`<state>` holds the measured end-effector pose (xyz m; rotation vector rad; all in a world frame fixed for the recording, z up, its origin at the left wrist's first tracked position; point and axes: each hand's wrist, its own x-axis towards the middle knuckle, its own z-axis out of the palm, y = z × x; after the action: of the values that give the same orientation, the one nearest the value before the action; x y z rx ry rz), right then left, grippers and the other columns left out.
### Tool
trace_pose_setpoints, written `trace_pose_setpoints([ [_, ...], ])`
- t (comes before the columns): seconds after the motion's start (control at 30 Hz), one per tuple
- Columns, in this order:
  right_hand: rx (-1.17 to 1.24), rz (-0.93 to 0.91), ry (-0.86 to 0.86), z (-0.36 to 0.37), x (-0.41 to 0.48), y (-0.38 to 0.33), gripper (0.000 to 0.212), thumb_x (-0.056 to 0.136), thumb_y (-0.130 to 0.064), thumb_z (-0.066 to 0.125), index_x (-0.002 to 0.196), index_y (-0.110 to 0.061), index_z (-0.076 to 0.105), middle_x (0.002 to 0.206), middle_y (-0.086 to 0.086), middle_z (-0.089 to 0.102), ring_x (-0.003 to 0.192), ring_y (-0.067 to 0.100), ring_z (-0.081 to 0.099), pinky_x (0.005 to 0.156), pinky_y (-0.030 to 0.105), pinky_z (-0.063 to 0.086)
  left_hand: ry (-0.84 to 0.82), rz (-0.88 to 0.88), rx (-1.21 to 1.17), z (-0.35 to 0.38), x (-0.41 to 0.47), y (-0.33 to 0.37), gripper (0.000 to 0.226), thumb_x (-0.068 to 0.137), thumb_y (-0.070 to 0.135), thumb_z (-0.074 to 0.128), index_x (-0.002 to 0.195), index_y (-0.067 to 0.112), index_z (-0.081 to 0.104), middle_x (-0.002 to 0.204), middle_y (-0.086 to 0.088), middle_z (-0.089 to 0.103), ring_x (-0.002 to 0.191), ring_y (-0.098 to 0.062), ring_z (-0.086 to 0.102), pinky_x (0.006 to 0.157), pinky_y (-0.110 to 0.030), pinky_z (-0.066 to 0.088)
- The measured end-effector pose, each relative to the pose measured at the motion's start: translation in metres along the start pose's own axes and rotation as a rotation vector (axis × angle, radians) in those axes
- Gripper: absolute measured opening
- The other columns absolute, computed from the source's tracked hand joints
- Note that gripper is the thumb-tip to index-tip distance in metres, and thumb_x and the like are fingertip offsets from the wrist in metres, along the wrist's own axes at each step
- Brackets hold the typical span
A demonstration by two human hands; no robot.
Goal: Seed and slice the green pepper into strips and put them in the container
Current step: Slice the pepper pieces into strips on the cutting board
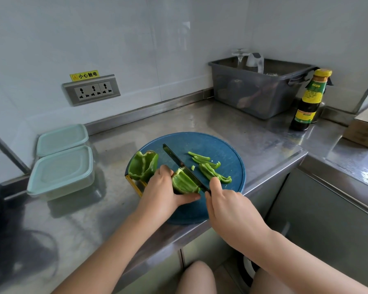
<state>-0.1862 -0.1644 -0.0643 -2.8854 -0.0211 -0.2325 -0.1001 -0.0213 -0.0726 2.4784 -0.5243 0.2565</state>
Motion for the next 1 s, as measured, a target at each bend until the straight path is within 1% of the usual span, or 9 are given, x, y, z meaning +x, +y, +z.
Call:
trace_pose_setpoints([
  [0.1,0.031,0.021,-0.034,-0.002,0.002,0.002,0.015,0.100,-0.026,0.027,0.090,-0.015,0.025,0.068,0.004,0.047,0.064,0.034,0.051,0.057,0.038,0.039,0.001,0.022,0.014,0.003,0.000,0.000,0.071,0.056,0.058,0.078,0.099,0.009,0.048,0.097,-0.001,0.055,0.089,-0.014,0.054,0.070,-0.022,0.041],
  [0.27,0.124,0.063,-0.104,-0.002,0.006,0.010,0.019,0.101,-0.027,0.030,0.086,-0.014,0.028,0.064,0.001,0.038,0.063,0.031,0.045,0.057,0.036,0.034,-0.015,0.025,0.080,0.004,0.000,0.003,0.069,0.060,0.058,0.076,0.096,0.008,0.044,0.094,-0.004,0.051,0.086,-0.017,0.052,0.065,-0.021,0.034],
  [0.47,0.137,0.061,-0.096,0.002,0.002,0.010,0.021,0.101,-0.030,0.028,0.086,-0.014,0.028,0.064,0.001,0.040,0.062,0.030,0.046,0.056,0.037,0.036,-0.019,0.019,0.080,0.005,0.000,0.000,0.070,0.060,0.060,0.074,0.095,0.008,0.045,0.094,-0.004,0.050,0.087,-0.019,0.051,0.068,-0.025,0.039],
  [0.63,0.119,0.041,-0.115,0.000,0.009,0.008,0.020,0.101,-0.027,0.029,0.087,-0.013,0.030,0.065,0.004,0.042,0.060,0.030,0.045,0.054,0.036,0.034,-0.026,0.025,0.136,0.004,0.002,-0.002,0.071,0.062,0.064,0.069,0.098,0.007,0.046,0.094,-0.005,0.048,0.089,-0.018,0.048,0.067,-0.023,0.034],
  [0.73,0.106,0.045,-0.117,0.001,0.016,0.007,0.016,0.100,-0.023,0.033,0.088,-0.012,0.032,0.069,0.006,0.046,0.065,0.033,0.052,0.055,0.038,0.036,-0.040,0.007,0.146,0.004,0.003,-0.003,0.072,0.064,0.066,0.066,0.101,0.008,0.047,0.095,-0.003,0.047,0.090,-0.016,0.046,0.068,-0.022,0.032],
  [0.8,0.098,0.044,-0.128,0.001,0.021,0.007,0.014,0.099,-0.020,0.035,0.088,-0.011,0.033,0.069,0.006,0.045,0.065,0.033,0.052,0.056,0.038,0.037,-0.037,0.010,0.149,0.005,0.003,-0.004,0.072,0.064,0.067,0.065,0.101,0.008,0.047,0.094,-0.004,0.046,0.088,-0.016,0.045,0.068,-0.021,0.031],
  [0.9,0.053,0.006,-0.175,-0.004,0.029,0.008,0.014,0.100,-0.018,0.034,0.089,-0.009,0.034,0.071,0.005,0.043,0.060,0.025,0.045,0.054,0.036,0.036,-0.046,0.012,0.143,0.006,0.002,-0.003,0.068,0.066,0.064,0.066,0.099,0.009,0.046,0.093,-0.003,0.044,0.084,-0.015,0.044,0.063,-0.021,0.028],
  [1.0,-0.057,-0.121,-0.211,-0.012,0.037,0.007,0.006,0.098,-0.015,0.033,0.094,-0.012,0.037,0.068,0.000,0.035,0.055,0.012,0.034,0.048,0.025,0.029,-0.041,0.009,0.115,0.007,0.002,-0.001,0.064,0.066,0.060,0.069,0.095,0.008,0.044,0.092,-0.003,0.045,0.081,-0.015,0.044,0.057,-0.021,0.025],
])
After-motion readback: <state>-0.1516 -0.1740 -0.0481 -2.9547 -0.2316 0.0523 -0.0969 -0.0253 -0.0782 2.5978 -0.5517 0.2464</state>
